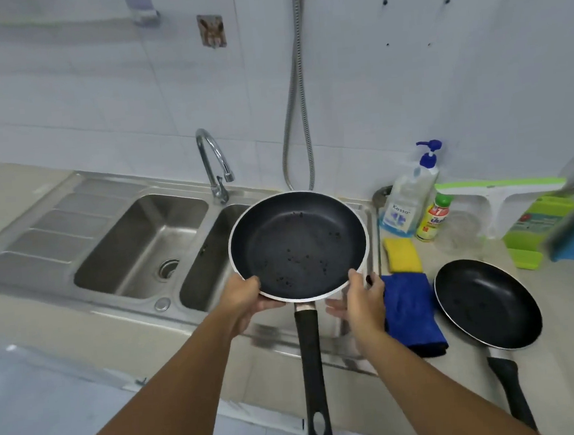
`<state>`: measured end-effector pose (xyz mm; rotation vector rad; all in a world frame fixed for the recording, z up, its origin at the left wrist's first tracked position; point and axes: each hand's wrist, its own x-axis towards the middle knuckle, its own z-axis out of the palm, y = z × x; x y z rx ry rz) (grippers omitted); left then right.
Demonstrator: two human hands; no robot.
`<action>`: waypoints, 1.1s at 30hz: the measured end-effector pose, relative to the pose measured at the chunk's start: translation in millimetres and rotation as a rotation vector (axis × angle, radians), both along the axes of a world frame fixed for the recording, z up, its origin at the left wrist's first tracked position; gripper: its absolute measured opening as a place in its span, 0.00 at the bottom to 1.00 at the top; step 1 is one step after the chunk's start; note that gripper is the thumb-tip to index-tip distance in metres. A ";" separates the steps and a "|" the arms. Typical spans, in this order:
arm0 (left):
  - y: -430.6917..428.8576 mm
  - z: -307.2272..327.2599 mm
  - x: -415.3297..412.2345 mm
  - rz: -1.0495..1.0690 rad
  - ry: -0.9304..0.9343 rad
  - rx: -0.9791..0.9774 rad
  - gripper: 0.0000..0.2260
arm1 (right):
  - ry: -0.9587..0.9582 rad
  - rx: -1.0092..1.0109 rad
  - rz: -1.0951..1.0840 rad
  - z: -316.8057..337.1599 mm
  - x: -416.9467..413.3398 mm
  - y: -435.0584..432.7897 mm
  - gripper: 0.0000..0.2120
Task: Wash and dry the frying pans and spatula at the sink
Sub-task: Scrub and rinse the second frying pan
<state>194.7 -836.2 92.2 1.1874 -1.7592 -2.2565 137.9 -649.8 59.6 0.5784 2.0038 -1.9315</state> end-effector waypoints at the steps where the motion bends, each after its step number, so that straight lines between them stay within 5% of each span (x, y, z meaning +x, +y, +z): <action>1: -4.0 4.2 -2.6 -0.010 -0.004 0.002 0.17 | 0.002 -0.009 0.027 2.9 -13.1 -1.5 0.28; 6: -23.1 2.4 -18.1 -0.023 -0.010 0.002 0.15 | 0.099 0.238 0.170 -3.7 -37.2 -18.8 0.23; 11: -42.7 -8.7 -29.7 0.033 -0.005 0.077 0.18 | 0.070 0.166 0.146 -6.7 -40.4 -33.5 0.28; 19: -66.0 -24.1 -41.9 -0.004 0.046 0.198 0.20 | -0.054 -0.107 -0.022 -17.8 -50.6 -72.7 0.11; 28: -121.6 -50.8 -75.9 -0.120 0.027 0.292 0.23 | -0.135 -0.269 -0.120 -36.7 -43.2 -124.9 0.24; 33: -141.9 -70.0 -91.0 -0.148 -0.017 0.283 0.20 | -0.159 -0.314 -0.069 -18.5 -49.3 -148.7 0.10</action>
